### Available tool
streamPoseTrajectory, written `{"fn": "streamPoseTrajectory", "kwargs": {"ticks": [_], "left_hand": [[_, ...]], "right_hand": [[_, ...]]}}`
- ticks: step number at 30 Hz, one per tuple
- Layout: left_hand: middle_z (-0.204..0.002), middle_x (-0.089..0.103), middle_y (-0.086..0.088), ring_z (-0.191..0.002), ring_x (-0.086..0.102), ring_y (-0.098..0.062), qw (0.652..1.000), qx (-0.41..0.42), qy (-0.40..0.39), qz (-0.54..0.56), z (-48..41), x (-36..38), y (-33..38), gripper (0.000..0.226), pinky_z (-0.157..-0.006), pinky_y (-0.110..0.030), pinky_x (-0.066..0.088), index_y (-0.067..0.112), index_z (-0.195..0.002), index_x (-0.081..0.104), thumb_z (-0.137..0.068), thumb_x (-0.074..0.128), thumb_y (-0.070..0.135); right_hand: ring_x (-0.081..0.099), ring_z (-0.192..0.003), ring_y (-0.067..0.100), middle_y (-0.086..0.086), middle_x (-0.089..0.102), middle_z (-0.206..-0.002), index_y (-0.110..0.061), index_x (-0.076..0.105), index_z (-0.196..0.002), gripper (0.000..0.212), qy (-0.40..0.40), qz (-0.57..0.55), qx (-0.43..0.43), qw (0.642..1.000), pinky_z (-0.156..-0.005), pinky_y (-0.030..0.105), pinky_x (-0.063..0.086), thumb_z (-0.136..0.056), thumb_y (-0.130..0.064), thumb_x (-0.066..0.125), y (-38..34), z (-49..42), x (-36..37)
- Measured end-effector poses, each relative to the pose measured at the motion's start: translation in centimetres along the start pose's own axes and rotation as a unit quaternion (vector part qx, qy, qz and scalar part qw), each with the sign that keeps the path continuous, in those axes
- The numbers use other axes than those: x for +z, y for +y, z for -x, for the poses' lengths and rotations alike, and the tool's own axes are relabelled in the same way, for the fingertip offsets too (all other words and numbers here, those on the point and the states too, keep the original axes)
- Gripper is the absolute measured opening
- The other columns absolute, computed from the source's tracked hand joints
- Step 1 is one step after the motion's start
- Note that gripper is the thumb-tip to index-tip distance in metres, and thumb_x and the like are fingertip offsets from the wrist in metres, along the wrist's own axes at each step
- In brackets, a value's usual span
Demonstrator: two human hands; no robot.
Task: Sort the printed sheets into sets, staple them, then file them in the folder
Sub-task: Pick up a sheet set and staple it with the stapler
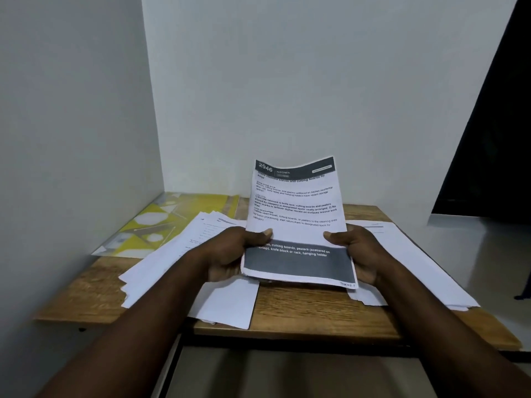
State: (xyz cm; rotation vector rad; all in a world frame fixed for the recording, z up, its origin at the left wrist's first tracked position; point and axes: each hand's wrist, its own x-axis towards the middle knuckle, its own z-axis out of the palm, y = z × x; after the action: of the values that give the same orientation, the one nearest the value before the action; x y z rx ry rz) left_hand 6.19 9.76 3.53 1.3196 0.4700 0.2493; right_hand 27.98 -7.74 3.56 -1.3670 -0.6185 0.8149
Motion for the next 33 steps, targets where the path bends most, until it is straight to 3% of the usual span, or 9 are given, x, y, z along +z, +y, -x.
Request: {"fn": "streamPoseTrajectory", "kwargs": {"ticks": [2, 5, 8, 15, 17, 19, 22, 27, 33], "left_hand": [[-0.125, 0.074, -0.017, -0.11, 0.071, -0.035, 1.0, 0.013, 0.014, -0.023, -0.8, -0.8, 0.6, 0.047, -0.082, -0.048, 0.063, 0.005, -0.131, 0.068, -0.096, 0.071, 0.036], [-0.12, 0.076, -0.019, -0.103, 0.072, -0.033, 0.994, 0.068, 0.09, 0.002, -2.5, -1.4, 1.8, 0.042, -0.082, -0.04, 0.06, 0.001, -0.124, 0.072, -0.099, 0.07, 0.036], [-0.114, 0.078, -0.016, -0.106, 0.076, -0.036, 0.981, 0.114, 0.157, 0.01, -4.6, -2.0, 2.8, 0.033, -0.099, -0.054, 0.058, -0.003, -0.124, 0.069, -0.104, 0.064, 0.023], [-0.108, 0.077, -0.024, -0.104, 0.074, -0.045, 0.965, 0.132, 0.226, -0.003, -7.8, -3.0, 1.7, 0.02, -0.094, -0.06, 0.058, -0.004, -0.109, 0.073, -0.1, 0.066, 0.013], [-0.109, 0.077, -0.023, -0.101, 0.075, -0.045, 0.971, 0.123, 0.204, 0.031, -8.0, -3.2, 1.0, 0.021, -0.094, -0.07, 0.055, -0.003, -0.113, 0.072, -0.101, 0.065, 0.013], [-0.111, 0.077, -0.024, -0.102, 0.075, -0.046, 0.975, 0.122, 0.179, 0.052, -8.0, -3.4, 0.7, 0.023, -0.094, -0.071, 0.054, -0.003, -0.117, 0.071, -0.103, 0.062, 0.013], [-0.113, 0.075, -0.027, -0.105, 0.073, -0.049, 0.977, 0.133, 0.157, 0.051, -8.1, -3.6, 0.8, 0.025, -0.094, -0.072, 0.054, -0.005, -0.117, 0.071, -0.103, 0.063, 0.014], [-0.108, 0.076, -0.027, -0.102, 0.073, -0.049, 0.978, 0.151, 0.142, 0.028, -8.4, -3.2, 0.4, 0.022, -0.097, -0.07, 0.054, -0.003, -0.109, 0.075, -0.099, 0.067, 0.015], [-0.105, 0.078, -0.023, -0.101, 0.074, -0.047, 0.976, 0.169, 0.135, -0.021, -9.6, -3.1, -0.2, 0.034, -0.098, -0.07, 0.053, 0.004, -0.103, 0.079, -0.081, 0.073, 0.028]], "right_hand": [[0.077, -0.099, 0.036, 0.018, 0.077, -0.119, 0.001, 0.07, -0.126, 0.03, 0.0, 0.005, 0.014, 1.0, -0.084, 0.042, 0.065, -0.099, 0.004, 0.059, 0.4, -0.1, -0.3], [0.074, -0.111, 0.04, 0.019, 0.075, -0.124, 0.001, 0.069, -0.13, 0.033, -0.01, 0.019, 0.041, 0.999, -0.104, 0.053, 0.056, -0.098, 0.002, 0.06, 1.2, -0.2, -0.6], [0.07, -0.118, 0.043, 0.018, 0.074, -0.127, 0.0, 0.069, -0.131, 0.034, -0.03, 0.034, 0.05, 0.998, -0.112, 0.056, 0.049, -0.098, 0.001, 0.062, 1.7, -0.1, -0.6], [0.074, -0.113, 0.035, 0.013, 0.077, -0.122, -0.003, 0.064, -0.138, 0.039, -0.009, 0.143, 0.012, 0.99, -0.107, 0.053, 0.054, -0.099, -0.002, 0.065, 0.0, -0.7, 0.2], [0.07, -0.119, 0.028, 0.004, 0.073, -0.128, -0.012, 0.054, -0.149, 0.059, 0.125, 0.286, -0.061, 0.948, -0.108, 0.045, 0.052, -0.096, -0.023, 0.076, -1.7, -1.7, 0.9], [0.059, -0.132, 0.02, 0.0, 0.063, -0.144, -0.019, 0.051, -0.152, 0.07, 0.214, 0.443, -0.189, 0.85, -0.112, 0.032, 0.044, -0.091, -0.037, 0.081, -3.4, -2.3, 2.5], [0.056, -0.119, -0.003, -0.007, 0.066, -0.139, -0.024, 0.068, -0.136, 0.047, 0.147, 0.448, -0.33, 0.818, -0.098, 0.004, 0.036, -0.091, -0.028, 0.082, -4.5, -4.4, 5.3], [0.059, -0.123, 0.004, -0.012, 0.069, -0.136, -0.028, 0.071, -0.131, 0.039, 0.029, 0.487, -0.359, 0.796, -0.107, 0.022, 0.043, -0.093, -0.029, 0.079, -4.7, -8.8, 8.9], [0.071, -0.095, 0.006, -0.009, 0.075, -0.104, -0.028, 0.076, -0.12, 0.03, -0.019, 0.373, -0.343, 0.862, -0.088, 0.027, 0.057, -0.092, -0.017, 0.079, -4.0, -12.2, 9.2]]}}
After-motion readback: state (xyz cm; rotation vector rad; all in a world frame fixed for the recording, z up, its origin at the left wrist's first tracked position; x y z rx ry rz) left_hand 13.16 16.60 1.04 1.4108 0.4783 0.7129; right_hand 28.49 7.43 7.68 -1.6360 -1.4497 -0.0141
